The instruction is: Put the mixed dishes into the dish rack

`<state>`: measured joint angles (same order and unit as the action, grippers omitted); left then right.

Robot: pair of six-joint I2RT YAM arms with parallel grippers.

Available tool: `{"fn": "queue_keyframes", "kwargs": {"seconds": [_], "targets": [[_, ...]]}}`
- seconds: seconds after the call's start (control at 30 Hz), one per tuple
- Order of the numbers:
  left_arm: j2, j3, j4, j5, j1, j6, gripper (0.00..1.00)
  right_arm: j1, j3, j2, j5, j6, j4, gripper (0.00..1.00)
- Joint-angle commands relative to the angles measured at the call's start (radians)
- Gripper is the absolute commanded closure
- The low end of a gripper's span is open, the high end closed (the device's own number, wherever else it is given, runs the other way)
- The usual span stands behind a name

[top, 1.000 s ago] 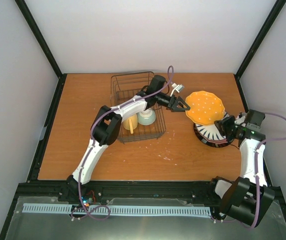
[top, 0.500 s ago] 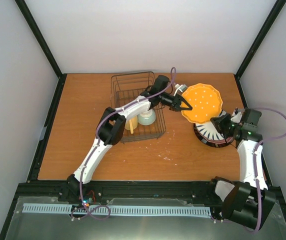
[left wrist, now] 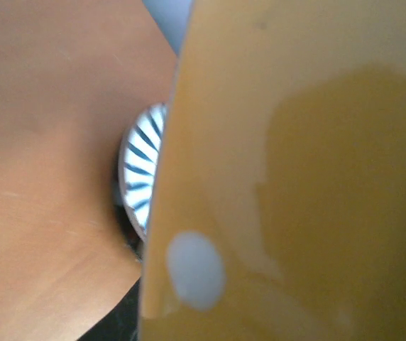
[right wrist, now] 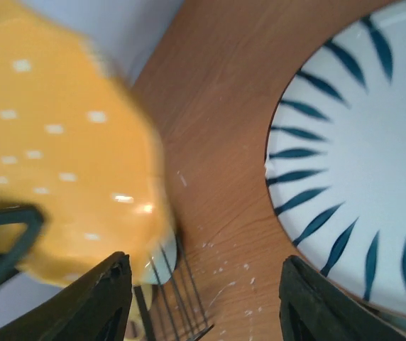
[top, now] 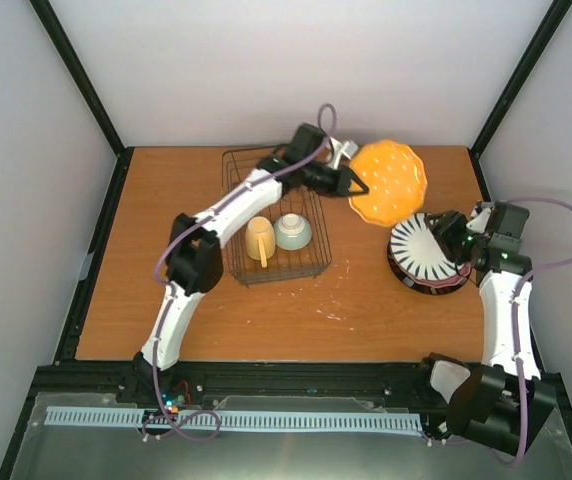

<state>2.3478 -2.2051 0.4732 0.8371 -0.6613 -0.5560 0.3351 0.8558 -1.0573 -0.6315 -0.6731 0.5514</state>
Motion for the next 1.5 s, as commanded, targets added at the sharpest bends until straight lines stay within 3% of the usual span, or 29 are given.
{"fn": "queue_keyframes", "kwargs": {"seconds": [0.0,0.2,0.33,0.43,0.6,0.93,1.17,1.47], "targets": [[-0.293,-0.074,0.13,-0.329,0.103,0.142,0.99,-0.004,0.07,0.002,0.156,0.102,0.054,0.43],[-0.397,-0.165,0.43,-0.907,0.115,0.134,0.99,-0.1,0.123,-0.099,0.465,0.289,0.019,0.46],[-0.379,-0.243,0.641,-1.128,0.116,0.081,0.99,-0.221,0.162,-0.201,0.604,0.391,-0.058,0.49],[-0.376,-0.217,0.753,-1.228,0.116,-0.006,0.99,-0.31,0.187,-0.282,0.635,0.43,-0.111,0.52],[-0.363,-0.158,0.845,-1.279,0.116,-0.135,0.99,-0.43,0.253,-0.434,0.655,0.47,-0.163,0.56],[-0.334,-0.046,0.845,-1.35,0.116,-0.216,0.99,-0.451,0.413,-0.624,0.549,0.429,-0.174,0.57],[-0.28,-0.066,0.845,-1.467,0.115,-0.159,0.99,-0.448,0.428,-0.661,0.526,0.428,-0.174,0.57],[-0.185,-0.092,0.845,-1.48,0.115,-0.118,0.99,-0.425,0.402,-0.646,0.534,0.428,-0.176,0.58]]}}
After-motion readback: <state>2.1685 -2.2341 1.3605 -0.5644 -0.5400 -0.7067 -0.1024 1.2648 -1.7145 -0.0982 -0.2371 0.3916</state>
